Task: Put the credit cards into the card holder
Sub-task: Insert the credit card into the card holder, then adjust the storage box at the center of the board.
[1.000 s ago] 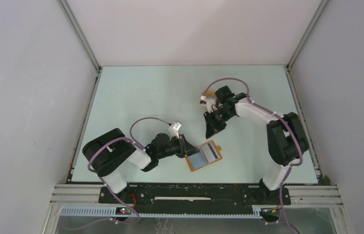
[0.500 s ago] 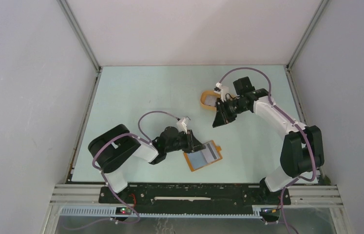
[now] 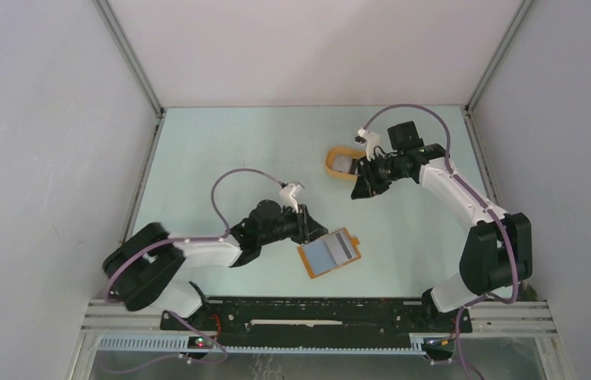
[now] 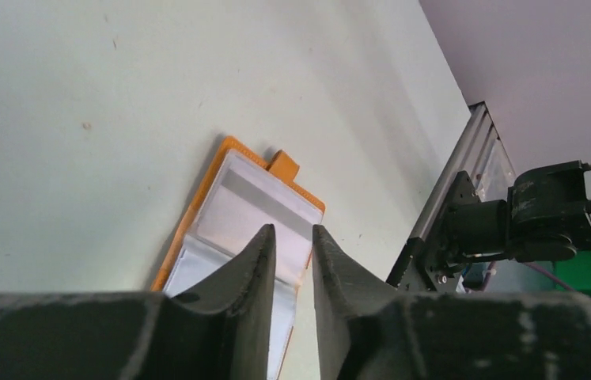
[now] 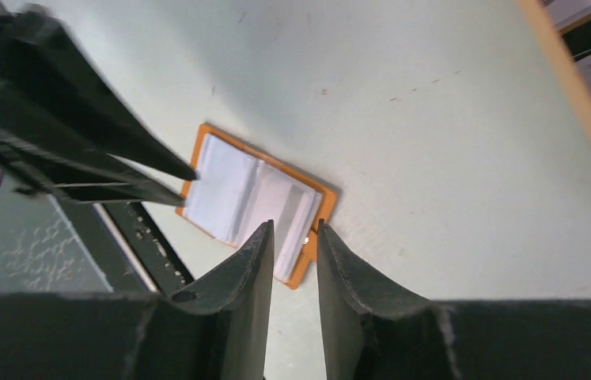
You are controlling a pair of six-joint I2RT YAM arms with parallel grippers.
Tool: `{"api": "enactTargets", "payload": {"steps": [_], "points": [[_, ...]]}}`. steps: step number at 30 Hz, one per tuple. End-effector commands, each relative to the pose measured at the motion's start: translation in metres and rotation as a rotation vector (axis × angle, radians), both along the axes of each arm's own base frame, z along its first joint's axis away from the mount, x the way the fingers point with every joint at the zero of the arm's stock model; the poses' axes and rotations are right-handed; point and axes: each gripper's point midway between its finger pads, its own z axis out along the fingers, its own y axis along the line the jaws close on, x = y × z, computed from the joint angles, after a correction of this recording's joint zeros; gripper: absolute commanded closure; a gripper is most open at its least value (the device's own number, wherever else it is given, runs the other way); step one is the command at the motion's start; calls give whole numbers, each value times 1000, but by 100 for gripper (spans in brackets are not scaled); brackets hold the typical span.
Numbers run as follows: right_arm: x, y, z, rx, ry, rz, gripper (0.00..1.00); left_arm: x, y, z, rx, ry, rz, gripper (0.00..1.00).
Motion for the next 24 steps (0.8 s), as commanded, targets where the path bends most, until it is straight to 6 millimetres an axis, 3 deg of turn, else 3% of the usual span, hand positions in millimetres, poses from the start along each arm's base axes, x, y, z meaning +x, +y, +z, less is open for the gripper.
{"api": "enactTargets", "payload": {"steps": [1, 4, 10, 15, 16, 20, 24], "points": [[24, -13, 19, -47, -179, -44, 62, 9, 22, 35, 95, -174, 39, 68], [39, -17, 21, -81, -219, -69, 56, 10, 43, 71, 133, -270, 76, 58], [82, -23, 25, -120, -233, -117, 55, -1, 79, 136, 178, -387, 109, 31], [119, -22, 18, -149, -186, -133, 54, -9, 116, 175, 265, -494, 143, 7], [127, -22, 9, -165, -173, -132, 53, -9, 123, 180, 284, -515, 154, 3], [152, -24, -12, -235, -152, -127, 53, -9, 147, 183, 387, -574, 185, 0], [170, -39, -36, -343, -147, -149, 56, -5, 166, 163, 496, -577, 216, 0]]}}
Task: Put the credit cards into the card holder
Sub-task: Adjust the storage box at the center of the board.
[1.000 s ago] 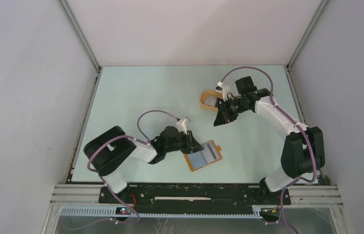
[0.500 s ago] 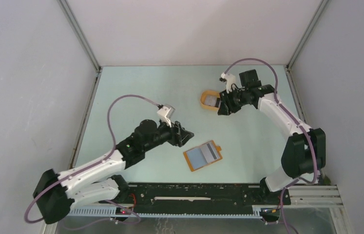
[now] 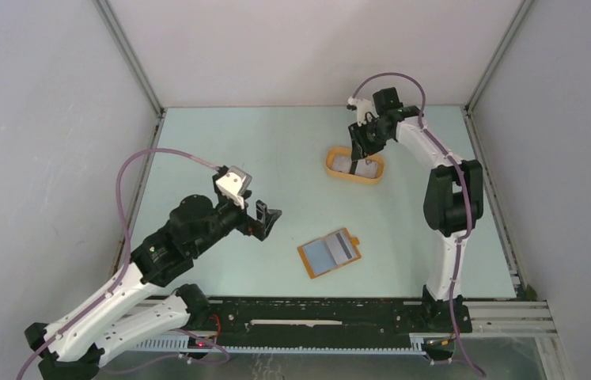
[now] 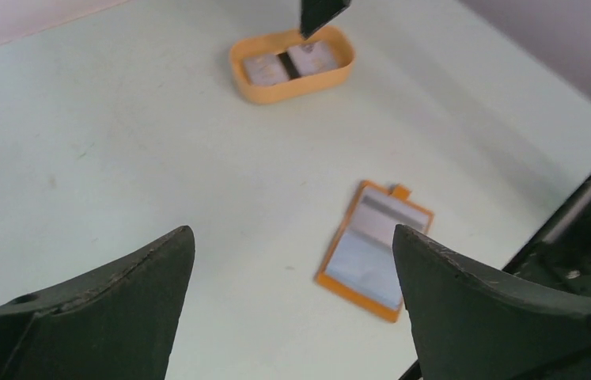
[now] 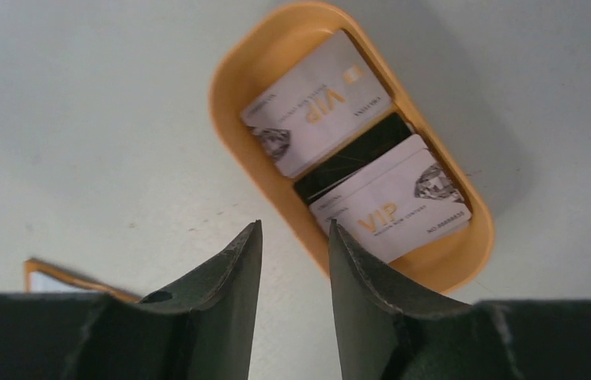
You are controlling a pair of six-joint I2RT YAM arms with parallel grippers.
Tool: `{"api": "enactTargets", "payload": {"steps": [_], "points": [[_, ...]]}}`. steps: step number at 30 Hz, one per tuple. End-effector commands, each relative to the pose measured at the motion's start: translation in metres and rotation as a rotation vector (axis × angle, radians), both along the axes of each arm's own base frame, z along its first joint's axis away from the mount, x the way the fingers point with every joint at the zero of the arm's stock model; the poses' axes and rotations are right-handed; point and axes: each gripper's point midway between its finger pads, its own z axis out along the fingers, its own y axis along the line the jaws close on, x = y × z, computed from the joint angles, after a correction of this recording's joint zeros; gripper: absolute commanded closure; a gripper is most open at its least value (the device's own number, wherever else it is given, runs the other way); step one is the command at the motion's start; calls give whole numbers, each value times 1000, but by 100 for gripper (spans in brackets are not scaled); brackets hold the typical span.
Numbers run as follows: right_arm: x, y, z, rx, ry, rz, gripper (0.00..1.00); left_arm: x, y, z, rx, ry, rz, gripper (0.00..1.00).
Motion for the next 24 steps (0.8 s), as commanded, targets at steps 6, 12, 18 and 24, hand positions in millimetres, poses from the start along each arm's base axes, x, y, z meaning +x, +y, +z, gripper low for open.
{"api": "enactTargets", "payload": {"steps": [6, 12, 18, 24], "points": [[-1, -21, -19, -99, 41, 45, 55, 5, 40, -33, 207, -8, 105, 0], [-9, -23, -24, -114, 36, 117, 46, 7, 40, -30, 174, 2, 90, 0], [-2, -25, -47, -179, 52, 112, 46, 8, 39, -31, 157, 16, 86, 0], [1, -31, -62, -246, 62, 101, 47, 8, 40, -32, 149, 19, 86, 0]]}}
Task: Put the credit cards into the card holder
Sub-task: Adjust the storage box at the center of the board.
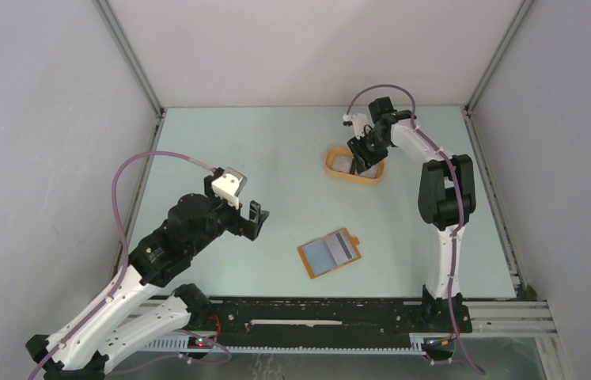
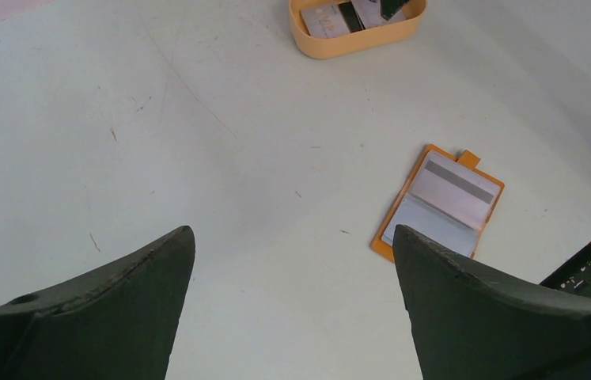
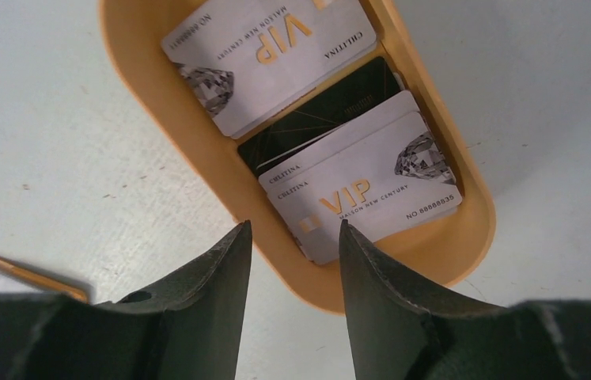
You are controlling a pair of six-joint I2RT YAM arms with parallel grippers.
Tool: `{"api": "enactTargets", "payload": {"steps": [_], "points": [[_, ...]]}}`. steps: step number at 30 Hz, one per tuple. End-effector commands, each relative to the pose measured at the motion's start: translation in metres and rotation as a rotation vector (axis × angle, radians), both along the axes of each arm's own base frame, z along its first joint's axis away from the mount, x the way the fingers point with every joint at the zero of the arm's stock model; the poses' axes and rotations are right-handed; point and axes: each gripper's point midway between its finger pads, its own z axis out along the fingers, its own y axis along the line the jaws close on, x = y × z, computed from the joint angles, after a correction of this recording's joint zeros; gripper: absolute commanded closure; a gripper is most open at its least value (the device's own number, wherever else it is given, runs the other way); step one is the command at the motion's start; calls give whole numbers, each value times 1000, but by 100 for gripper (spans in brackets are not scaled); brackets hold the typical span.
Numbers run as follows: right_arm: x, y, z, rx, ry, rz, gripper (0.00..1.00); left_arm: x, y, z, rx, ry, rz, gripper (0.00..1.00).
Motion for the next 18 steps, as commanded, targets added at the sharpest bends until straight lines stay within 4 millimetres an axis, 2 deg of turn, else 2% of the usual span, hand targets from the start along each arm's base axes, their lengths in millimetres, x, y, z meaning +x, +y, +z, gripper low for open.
{"api": "enactTargets", "payload": {"steps": [1, 7, 11, 18], "points": [[7, -4, -9, -57, -13, 10, 47, 0, -1, -4, -6, 1, -13, 0], [5, -9, -20, -86, 4, 7, 47, 0, -2, -4, -14, 8, -21, 0], [1, -9, -26, -94, 25, 10, 51, 0, -2, -5, -14, 10, -20, 0], [-21, 7, -4, -20, 41, 8, 57, 1, -1, -5, -14, 9, -16, 0]]}}
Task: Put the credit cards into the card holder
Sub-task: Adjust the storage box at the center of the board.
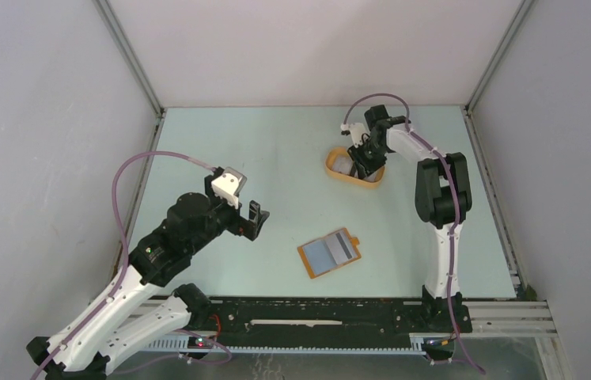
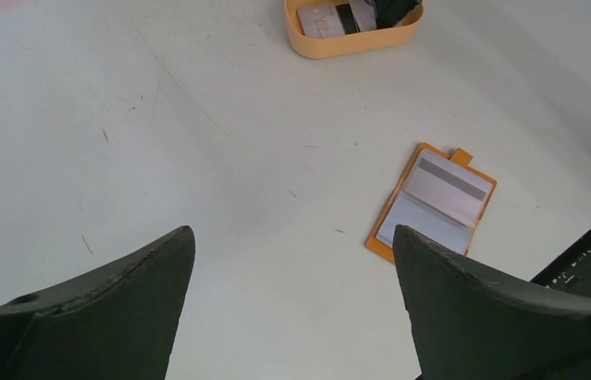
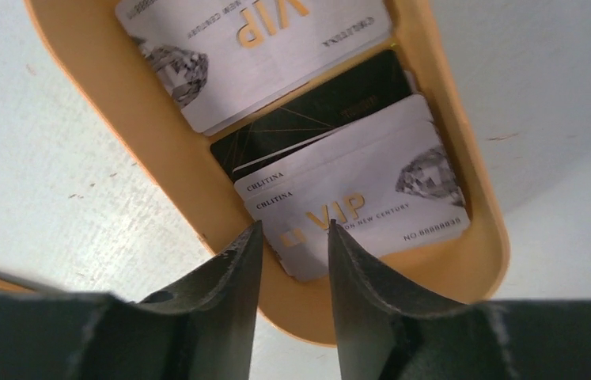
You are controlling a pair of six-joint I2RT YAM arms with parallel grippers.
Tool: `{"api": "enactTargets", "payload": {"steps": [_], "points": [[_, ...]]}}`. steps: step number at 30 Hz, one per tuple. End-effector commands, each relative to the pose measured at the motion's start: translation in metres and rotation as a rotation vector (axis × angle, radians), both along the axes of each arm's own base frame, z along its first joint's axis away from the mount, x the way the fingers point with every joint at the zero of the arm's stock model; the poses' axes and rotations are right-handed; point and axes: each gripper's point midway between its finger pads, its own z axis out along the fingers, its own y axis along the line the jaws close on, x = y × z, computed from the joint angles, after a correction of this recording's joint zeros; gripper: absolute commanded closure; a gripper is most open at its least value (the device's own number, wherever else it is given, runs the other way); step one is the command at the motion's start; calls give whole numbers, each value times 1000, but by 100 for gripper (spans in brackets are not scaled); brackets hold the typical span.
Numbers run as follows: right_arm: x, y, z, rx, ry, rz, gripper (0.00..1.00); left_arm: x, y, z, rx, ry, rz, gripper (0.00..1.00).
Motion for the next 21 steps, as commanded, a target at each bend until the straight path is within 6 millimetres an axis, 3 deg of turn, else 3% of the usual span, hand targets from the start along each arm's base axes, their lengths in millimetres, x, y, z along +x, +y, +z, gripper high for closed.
{"api": "enactTargets", "payload": {"steps": [1, 8, 14, 17, 21], "points": [[-19, 15, 28, 72, 12, -5, 59, 1, 0, -5, -3, -2, 0, 0], [-63, 49, 33, 192, 142, -6, 65, 0, 1, -3, -9, -7, 0, 0], [-94, 99, 44, 279, 195, 69, 63, 0, 1, -3, -8, -6, 2, 0], [-95, 109, 52, 259, 158, 110, 61, 1, 2, -4, -5, -7, 9, 0], [-84, 101, 66, 215, 58, 163, 57, 2, 3, -4, -3, -7, 12, 0]]}}
